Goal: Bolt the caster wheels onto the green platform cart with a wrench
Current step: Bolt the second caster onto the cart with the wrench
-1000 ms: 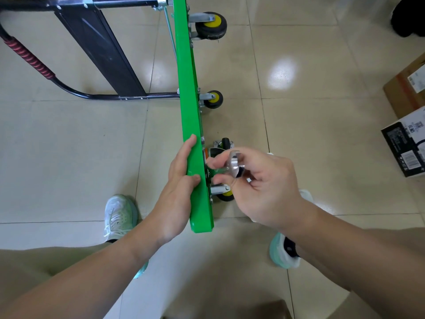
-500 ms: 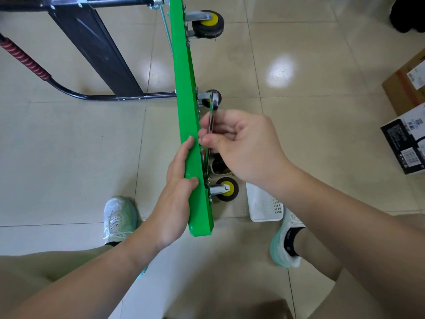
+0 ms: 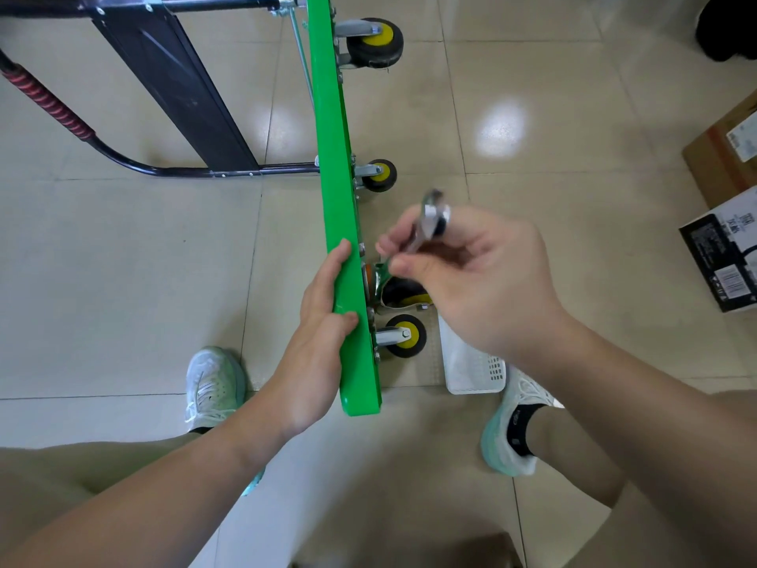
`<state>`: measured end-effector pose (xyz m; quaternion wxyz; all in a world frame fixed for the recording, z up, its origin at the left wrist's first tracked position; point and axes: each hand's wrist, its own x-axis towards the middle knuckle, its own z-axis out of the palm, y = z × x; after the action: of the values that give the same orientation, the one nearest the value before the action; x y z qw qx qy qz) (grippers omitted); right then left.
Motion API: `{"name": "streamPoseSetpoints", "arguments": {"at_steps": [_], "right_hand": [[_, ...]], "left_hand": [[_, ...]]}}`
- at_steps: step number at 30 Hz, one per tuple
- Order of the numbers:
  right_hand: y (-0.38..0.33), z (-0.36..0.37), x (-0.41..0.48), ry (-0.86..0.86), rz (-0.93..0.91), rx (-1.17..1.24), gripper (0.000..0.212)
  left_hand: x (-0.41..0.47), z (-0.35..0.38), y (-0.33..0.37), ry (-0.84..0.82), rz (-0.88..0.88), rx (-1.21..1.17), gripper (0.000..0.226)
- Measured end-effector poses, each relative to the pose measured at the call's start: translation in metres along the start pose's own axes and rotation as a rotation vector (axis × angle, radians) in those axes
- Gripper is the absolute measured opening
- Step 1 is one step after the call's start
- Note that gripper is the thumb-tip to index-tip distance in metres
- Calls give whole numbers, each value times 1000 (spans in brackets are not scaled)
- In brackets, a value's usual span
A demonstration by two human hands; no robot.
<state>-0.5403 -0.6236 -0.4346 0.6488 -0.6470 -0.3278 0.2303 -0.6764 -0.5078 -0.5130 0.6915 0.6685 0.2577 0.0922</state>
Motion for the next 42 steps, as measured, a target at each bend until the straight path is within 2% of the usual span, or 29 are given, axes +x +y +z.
{"name": "streamPoseSetpoints", "arguments": {"at_steps": [6,12,17,22,26,30,32,35,38,42], "right_hand": [[21,-7,-46,72,-304,-333,15],[30,-4,-53,-10,-410,-386,34],[38,-4,-54,-142,-486,-408,11],[36,1,-55,-156,-483,-382,35],[40,5,-57,-180,-555,-412,22],[43,3,-51,-127,-385,-282,12],[42,5,-49,-156,-349,-272,8],[40,8,-44,-77,-470,-376,17],[38,8,-35,10,-474,-426,9],[34,13,-22,27,-406,-396,13]], "left_hand": [[1,0,0,-3,-11,-5,75],[0,2,3,11,-24,-26,74],[0,4,5,20,-19,-3,77],[-2,4,7,7,-20,28,73],[-2,4,8,10,-26,30,75],[0,4,8,25,-49,-9,74],[0,5,9,27,-61,-14,74],[1,6,9,40,-81,-19,75],[3,6,5,51,-85,-19,77],[3,6,2,55,-52,1,76]]}}
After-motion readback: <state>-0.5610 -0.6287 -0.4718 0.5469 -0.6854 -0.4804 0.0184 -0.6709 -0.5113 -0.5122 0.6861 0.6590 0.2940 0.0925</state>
